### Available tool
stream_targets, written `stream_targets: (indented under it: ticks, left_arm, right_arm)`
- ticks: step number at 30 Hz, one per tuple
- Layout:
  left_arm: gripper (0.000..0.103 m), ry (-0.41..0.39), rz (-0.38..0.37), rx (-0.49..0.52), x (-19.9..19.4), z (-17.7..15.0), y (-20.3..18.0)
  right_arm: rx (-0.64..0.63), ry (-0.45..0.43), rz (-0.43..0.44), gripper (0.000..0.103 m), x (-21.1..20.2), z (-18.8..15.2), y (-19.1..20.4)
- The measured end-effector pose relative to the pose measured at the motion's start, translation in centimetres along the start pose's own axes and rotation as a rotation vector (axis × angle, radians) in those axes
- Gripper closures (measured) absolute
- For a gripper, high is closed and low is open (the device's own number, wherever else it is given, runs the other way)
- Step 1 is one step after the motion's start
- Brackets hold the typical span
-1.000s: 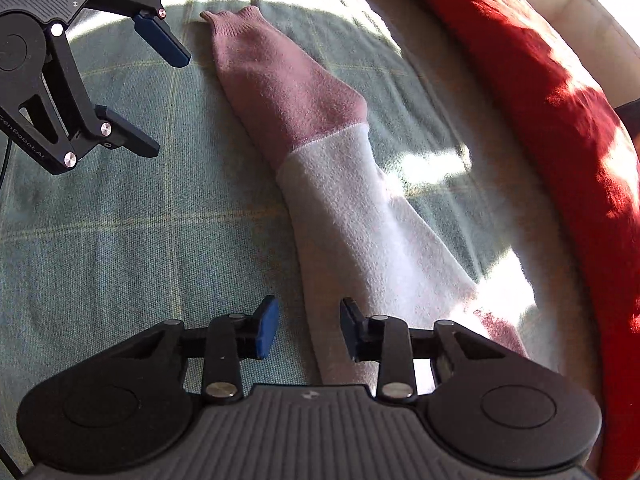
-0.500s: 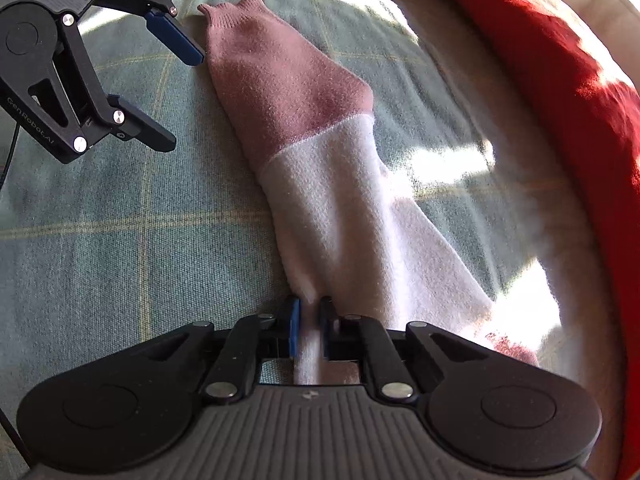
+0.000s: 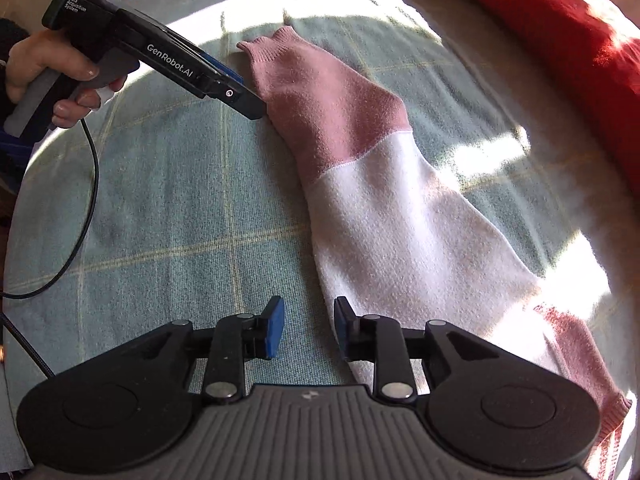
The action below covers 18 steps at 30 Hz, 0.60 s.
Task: Fold clothes
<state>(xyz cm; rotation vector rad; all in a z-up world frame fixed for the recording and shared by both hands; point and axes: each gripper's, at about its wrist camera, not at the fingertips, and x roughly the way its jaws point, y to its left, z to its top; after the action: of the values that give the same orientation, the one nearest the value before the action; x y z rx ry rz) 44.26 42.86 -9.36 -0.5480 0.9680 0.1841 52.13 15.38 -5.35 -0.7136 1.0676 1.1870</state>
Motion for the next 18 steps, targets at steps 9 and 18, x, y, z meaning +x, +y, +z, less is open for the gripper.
stream_targets:
  ticks: [9,18]
  left_arm:
    - [0.098,-0.125,0.065,-0.212,1.7,1.8,3.1]
    - [0.089,-0.143,0.163,-0.12,-1.8,2.2,2.3]
  right_arm:
    - [0.067,-0.014,-0.001,0.072,-0.1,0.0,0.3]
    - [0.175,-0.066,-0.098,0.042,-0.5,0.5,-1.3]
